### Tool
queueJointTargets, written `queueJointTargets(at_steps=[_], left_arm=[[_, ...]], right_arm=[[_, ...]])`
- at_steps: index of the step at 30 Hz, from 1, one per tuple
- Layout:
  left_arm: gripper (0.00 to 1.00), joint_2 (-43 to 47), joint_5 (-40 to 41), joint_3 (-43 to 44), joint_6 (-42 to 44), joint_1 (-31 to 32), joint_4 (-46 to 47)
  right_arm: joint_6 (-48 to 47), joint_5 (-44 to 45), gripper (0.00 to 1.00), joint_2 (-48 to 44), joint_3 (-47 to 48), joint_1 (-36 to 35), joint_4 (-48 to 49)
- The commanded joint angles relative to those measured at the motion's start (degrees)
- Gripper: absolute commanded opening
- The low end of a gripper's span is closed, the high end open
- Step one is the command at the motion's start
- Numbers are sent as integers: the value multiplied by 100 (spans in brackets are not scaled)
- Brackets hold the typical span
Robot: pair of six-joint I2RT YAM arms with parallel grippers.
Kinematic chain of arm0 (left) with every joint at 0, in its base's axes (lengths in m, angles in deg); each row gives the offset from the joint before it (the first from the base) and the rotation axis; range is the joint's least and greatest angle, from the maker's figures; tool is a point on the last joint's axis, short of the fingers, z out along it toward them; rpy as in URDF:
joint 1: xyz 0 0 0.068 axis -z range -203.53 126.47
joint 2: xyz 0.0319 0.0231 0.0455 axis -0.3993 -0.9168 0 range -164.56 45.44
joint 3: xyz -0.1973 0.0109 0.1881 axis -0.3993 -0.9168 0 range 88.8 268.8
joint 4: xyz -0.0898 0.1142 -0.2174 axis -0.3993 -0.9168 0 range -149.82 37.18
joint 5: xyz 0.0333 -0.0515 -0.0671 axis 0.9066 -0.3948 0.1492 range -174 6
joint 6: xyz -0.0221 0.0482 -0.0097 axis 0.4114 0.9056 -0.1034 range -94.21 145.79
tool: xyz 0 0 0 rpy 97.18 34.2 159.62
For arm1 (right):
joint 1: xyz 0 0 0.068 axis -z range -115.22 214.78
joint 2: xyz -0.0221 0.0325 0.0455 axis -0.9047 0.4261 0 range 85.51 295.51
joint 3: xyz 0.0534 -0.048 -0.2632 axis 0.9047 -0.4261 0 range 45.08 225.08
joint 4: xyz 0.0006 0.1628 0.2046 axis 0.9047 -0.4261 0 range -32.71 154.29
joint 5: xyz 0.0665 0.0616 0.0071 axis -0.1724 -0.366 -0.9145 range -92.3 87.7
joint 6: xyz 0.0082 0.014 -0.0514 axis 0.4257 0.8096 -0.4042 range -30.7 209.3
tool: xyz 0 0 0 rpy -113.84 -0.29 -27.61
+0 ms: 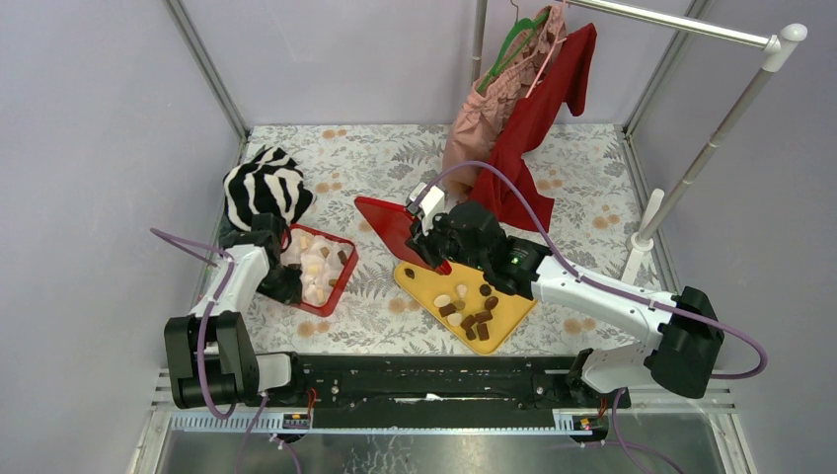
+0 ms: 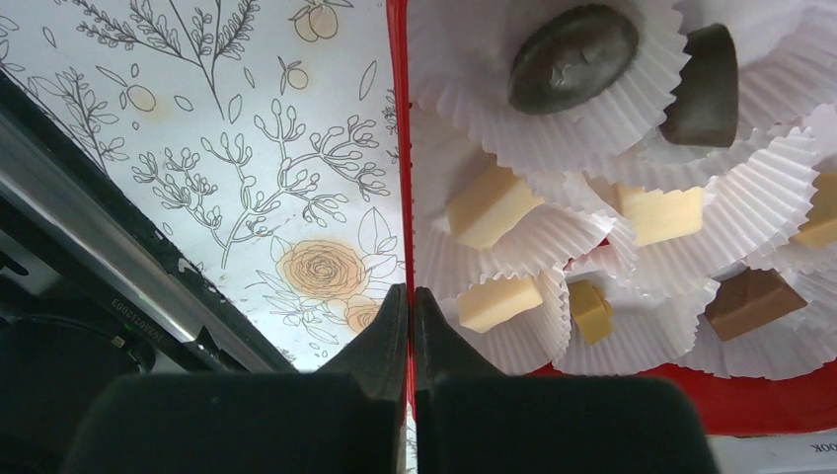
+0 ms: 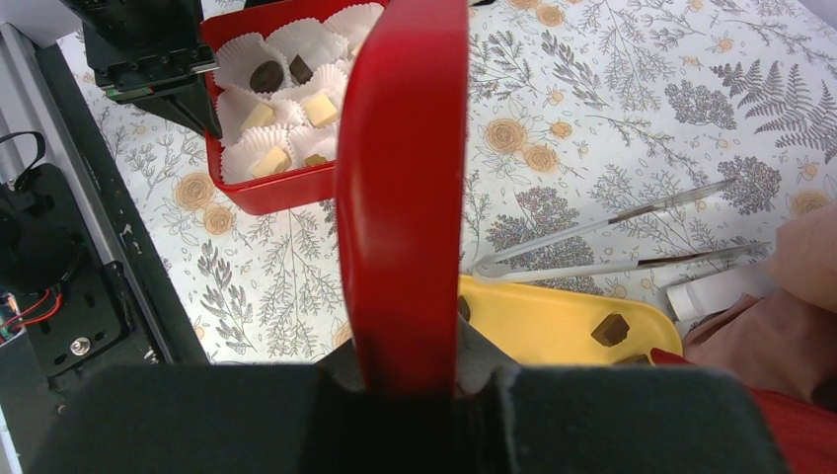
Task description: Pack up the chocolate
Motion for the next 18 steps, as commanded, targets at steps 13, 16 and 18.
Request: queueJointTargets(at_steps=[13,16,18], left_arm=[[0,-218,-11,134,-169,645,331],[0,-277,-124,67,-269,862,482],[0,-323,-92,133,-312,1035,502]], right_arm=[[-68,-134,0,-4,319,32,234],[-61,-81,0,-32,307,29,255],[-75,-77,0,-37,315,34,231]])
